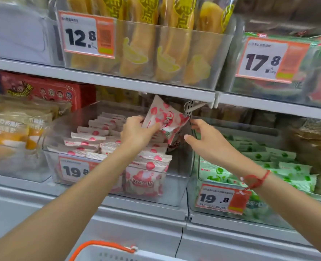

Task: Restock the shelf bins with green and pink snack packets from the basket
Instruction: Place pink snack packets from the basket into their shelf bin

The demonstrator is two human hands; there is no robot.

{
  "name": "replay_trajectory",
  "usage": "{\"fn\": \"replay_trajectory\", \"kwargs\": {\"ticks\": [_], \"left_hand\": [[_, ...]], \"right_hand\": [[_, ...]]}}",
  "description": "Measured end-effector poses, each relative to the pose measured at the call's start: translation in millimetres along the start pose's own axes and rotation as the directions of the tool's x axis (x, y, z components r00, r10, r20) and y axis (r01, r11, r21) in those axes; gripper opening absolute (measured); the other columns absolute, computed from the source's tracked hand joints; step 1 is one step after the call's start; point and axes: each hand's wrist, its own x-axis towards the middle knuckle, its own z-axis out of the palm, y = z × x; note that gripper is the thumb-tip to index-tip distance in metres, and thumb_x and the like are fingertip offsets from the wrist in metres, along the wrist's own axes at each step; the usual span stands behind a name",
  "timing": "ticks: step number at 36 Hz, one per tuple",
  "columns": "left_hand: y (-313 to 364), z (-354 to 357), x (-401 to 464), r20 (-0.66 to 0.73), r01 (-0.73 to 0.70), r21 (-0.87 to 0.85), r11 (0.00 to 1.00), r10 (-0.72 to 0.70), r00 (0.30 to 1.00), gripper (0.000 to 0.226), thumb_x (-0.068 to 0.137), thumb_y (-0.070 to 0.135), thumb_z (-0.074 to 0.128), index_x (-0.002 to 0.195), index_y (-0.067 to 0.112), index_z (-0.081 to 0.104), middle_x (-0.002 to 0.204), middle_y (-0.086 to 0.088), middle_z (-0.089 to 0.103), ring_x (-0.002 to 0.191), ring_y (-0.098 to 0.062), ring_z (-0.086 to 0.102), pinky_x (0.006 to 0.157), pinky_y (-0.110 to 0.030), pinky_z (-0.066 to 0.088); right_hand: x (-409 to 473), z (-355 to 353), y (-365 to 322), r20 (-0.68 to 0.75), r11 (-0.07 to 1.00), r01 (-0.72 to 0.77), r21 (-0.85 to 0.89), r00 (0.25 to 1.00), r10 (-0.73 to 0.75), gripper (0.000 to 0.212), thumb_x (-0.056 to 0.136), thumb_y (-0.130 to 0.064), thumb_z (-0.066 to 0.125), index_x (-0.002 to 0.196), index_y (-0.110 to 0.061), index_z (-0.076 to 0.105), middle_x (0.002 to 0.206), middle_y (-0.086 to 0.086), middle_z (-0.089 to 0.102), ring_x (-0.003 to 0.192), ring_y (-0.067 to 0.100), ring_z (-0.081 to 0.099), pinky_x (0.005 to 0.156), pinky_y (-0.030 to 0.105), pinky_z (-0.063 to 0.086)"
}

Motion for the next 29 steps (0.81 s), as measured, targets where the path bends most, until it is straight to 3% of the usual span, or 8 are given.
{"fn": "replay_trajectory", "kwargs": {"ticks": [3,8,13,17,20,23,26,29], "left_hand": [[-3.0,14.2,4.7,0.047,0.084,-0.086,0.993,-0.080,0.996,0.028,0.080,0.038,0.074,0.074,0.014,0.061,0.081,-0.006,0.068,0.083,-0.024,0.066,0.068,-0.034,0.051],[-16.1,14.7,8.1,0.147,-0.075,0.257,0.963,0.038,0.988,0.030,0.080,0.042,0.073,0.070,0.020,0.055,0.066,0.005,0.055,0.061,-0.015,0.055,0.048,-0.025,0.033],[-15.9,10.2,9.2,0.273,-0.272,0.412,0.870,0.167,0.948,0.025,0.077,0.046,0.073,0.072,0.025,0.060,0.071,0.004,0.064,0.064,-0.015,0.060,0.054,-0.026,0.039],[-5.8,15.8,9.2,0.305,-0.397,0.527,0.752,0.268,0.914,0.025,0.078,0.047,0.072,0.071,0.028,0.057,0.066,0.008,0.058,0.067,-0.018,0.058,0.061,-0.030,0.044],[-1.5,21.4,10.7,0.380,-0.461,0.542,0.703,0.284,0.880,0.022,0.075,0.047,0.074,0.081,0.027,0.067,0.073,0.003,0.064,0.075,-0.022,0.062,0.066,-0.033,0.048],[-9.4,22.2,14.9,0.445,-0.419,0.530,0.737,0.179,0.878,0.036,0.070,0.055,0.073,0.094,0.028,0.070,0.082,0.003,0.067,0.078,-0.020,0.062,0.068,-0.032,0.048],[-22.3,14.3,19.5,0.562,-0.353,0.528,0.772,-0.007,0.827,0.058,0.064,0.070,0.065,0.107,0.031,0.064,0.100,0.006,0.068,0.091,-0.019,0.062,0.081,-0.036,0.051],[-29.2,5.1,23.1,0.587,-0.407,0.584,0.702,-0.020,0.809,0.060,0.072,0.075,0.052,0.117,0.037,0.062,0.113,0.004,0.067,0.104,-0.022,0.059,0.085,-0.034,0.045]], "right_hand": [[3.9,4.2,1.8,0.002,1.000,0.011,-0.017,1.000,-0.011,0.033,0.096,-0.027,0.050,0.125,-0.012,0.045,0.126,0.007,0.054,0.121,0.022,0.046,0.087,0.030,0.038],[2.4,7.6,6.1,-0.066,0.982,0.025,-0.187,0.997,-0.038,0.060,0.090,-0.037,0.059,0.137,-0.010,0.035,0.133,0.008,0.042,0.127,0.023,0.034,0.096,0.031,0.034],[14.7,6.8,-1.0,-0.002,0.938,0.210,-0.275,0.976,-0.219,0.075,0.078,-0.037,0.072,0.139,-0.014,0.036,0.129,0.007,0.055,0.118,0.024,0.052,0.091,0.037,0.047],[35.4,5.0,-11.2,0.019,0.881,0.191,-0.433,0.979,-0.203,0.090,0.072,-0.038,0.075,0.146,-0.019,0.026,0.116,0.013,0.059,0.109,0.035,0.056,0.080,0.037,0.048],[42.0,5.5,-15.0,0.083,0.820,0.207,-0.533,0.978,-0.193,0.068,0.075,-0.045,0.072,0.131,-0.018,0.046,0.113,0.012,0.060,0.106,0.035,0.057,0.075,0.036,0.043],[41.5,14.1,-12.0,0.193,0.752,0.278,-0.597,0.960,-0.202,0.030,0.081,-0.032,0.064,0.111,-0.024,0.062,0.107,0.007,0.062,0.102,0.031,0.059,0.068,0.030,0.036],[42.8,19.6,-12.2,0.232,0.715,0.304,-0.630,0.952,-0.200,0.018,0.081,-0.026,0.064,0.099,-0.027,0.068,0.102,0.004,0.064,0.097,0.028,0.060,0.064,0.029,0.034],[49.4,28.4,-20.3,0.268,0.669,0.310,-0.675,0.949,-0.169,0.016,0.085,-0.020,0.061,0.100,-0.018,0.067,0.102,0.007,0.065,0.098,0.029,0.062,0.065,0.027,0.036]]}}
